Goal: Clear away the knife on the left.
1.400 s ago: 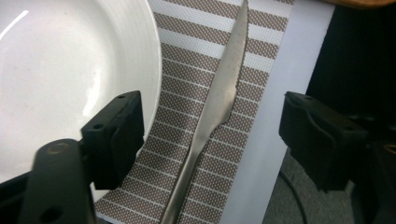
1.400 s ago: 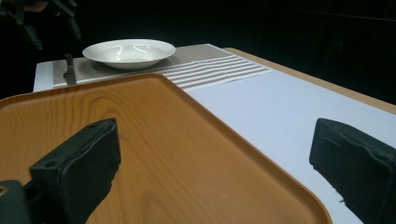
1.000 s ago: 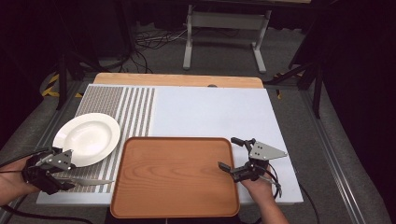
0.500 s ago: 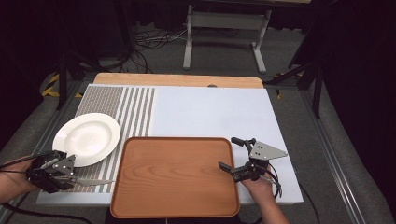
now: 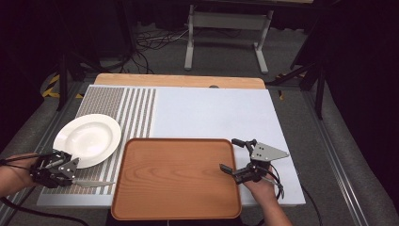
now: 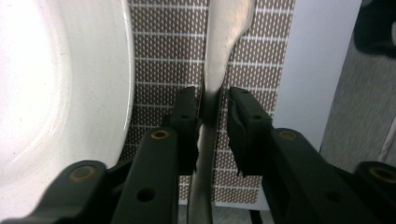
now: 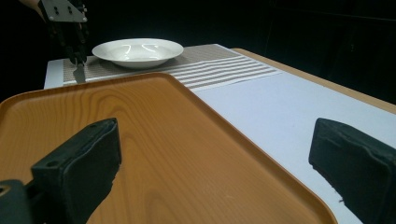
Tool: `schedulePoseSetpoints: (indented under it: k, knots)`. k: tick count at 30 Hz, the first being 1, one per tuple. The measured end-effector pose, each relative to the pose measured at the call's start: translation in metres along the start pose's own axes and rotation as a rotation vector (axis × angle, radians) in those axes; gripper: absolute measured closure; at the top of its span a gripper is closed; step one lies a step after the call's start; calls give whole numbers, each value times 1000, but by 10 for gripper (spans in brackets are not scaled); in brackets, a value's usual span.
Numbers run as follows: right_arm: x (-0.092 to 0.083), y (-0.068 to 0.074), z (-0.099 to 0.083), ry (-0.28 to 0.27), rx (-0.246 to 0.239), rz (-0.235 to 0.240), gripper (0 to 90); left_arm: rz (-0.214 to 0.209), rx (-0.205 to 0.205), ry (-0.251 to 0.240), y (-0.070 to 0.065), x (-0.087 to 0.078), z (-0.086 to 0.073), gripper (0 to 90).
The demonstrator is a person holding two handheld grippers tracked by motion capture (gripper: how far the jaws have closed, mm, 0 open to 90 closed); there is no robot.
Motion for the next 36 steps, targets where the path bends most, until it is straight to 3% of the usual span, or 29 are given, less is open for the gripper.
schedulePoseSetpoints:
  k: [2,3,5,6,7,8,9,20,22,26,27,33,36]
  knots:
    - [0,0,0,-1,-2,1,29,11,42,31,2,2,0,771]
    - [0,0,0,-1,-2,1,29,13,30,31,1,3,0,774]
    - [0,0,0,-1,-2,2,29,20,43,46,2,4,0,781]
    - [0,1,0,-4,0,4,29,17,69,58,2,5,0,783]
    - [0,1,1,-5,-1,6,29,5,41,50,-1,6,1,784]
    - [0,1,1,-6,0,7,29,2,41,55,-1,6,1,785]
    - [0,1,1,-7,1,7,30,11,61,55,0,6,1,786]
    - [-1,2,1,-11,3,13,30,21,69,54,0,6,2,801]
    - [-1,2,2,-15,8,17,30,18,74,73,0,5,1,802]
    - [-2,2,2,-21,15,23,30,23,90,53,1,6,1,802]
    - [-2,2,2,-23,18,26,30,26,74,51,-1,6,1,803]
    - [-2,2,3,-24,19,27,30,43,73,68,0,5,1,804]
    - [-3,2,3,-30,22,27,29,41,43,72,-1,4,2,806]
Point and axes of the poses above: each handheld gripper's, and its own axes: x roughly forward along the jaws, z roughly out of its top, y roughly to its left, the point moved 10 cm from there along x, roughly forward along the jaws, and after that the axes turned 6 degrees about y, right-handed, at the moved point
